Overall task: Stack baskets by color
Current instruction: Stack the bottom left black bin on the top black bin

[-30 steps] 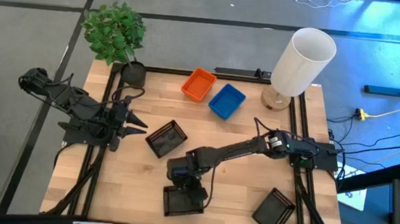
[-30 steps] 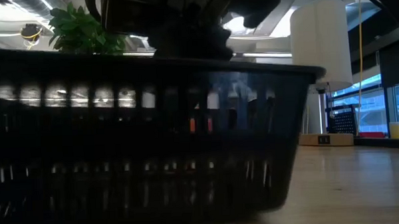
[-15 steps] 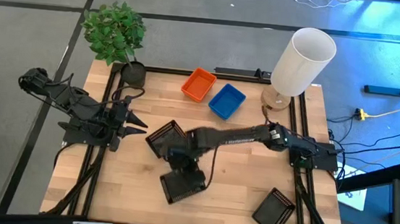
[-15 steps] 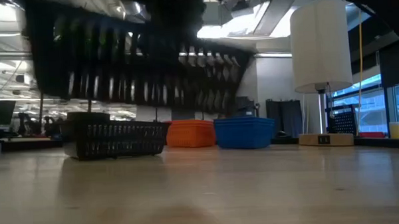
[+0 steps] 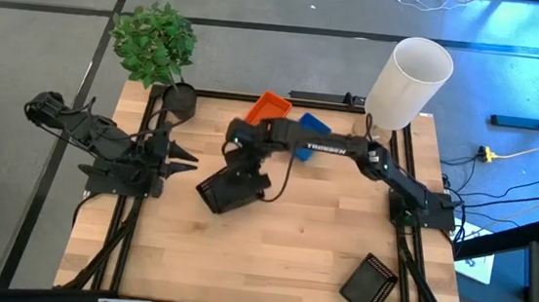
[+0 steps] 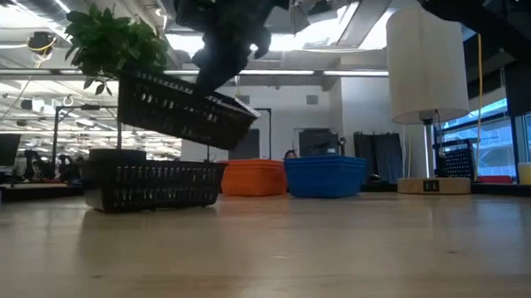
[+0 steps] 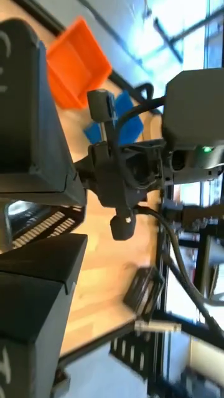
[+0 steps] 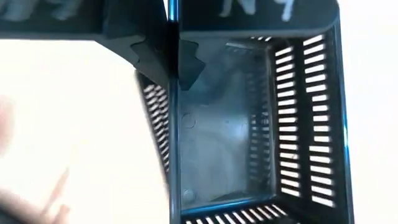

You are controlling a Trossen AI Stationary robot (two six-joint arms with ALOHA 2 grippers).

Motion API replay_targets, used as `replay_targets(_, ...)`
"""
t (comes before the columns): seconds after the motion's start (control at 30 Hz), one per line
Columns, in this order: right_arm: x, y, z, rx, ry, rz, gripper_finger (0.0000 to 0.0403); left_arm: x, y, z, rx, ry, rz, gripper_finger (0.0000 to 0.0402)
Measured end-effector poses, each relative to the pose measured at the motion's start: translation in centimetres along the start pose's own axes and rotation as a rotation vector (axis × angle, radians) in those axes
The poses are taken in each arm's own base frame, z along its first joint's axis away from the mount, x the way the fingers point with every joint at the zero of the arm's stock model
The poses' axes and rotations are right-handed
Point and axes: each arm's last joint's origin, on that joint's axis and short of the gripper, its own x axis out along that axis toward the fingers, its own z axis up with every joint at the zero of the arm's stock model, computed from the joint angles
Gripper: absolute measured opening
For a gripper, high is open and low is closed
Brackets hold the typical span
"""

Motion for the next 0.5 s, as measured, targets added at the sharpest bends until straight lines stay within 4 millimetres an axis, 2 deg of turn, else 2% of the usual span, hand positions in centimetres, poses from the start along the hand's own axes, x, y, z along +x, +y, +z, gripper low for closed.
replay_targets(0.17,-0.6,-2.2,-0.2,-0.069,-0.148,0.013,0.0004,0.0,0.2,0.0,-0.01,-0.015,0.07,0.0076)
replay_targets(0.4,-1.1,-3.6,-0.5,-0.178,-0.276,0.053,0.0004,0.0,0.4,0.1,-0.053,-0.036,0.15,0.0076)
replay_targets(0.5,-0.4,-4.0,-1.2,-0.179,-0.295,0.099,0.0004,-0.1,0.5,0.1,-0.056,-0.047,0.184,0.0076)
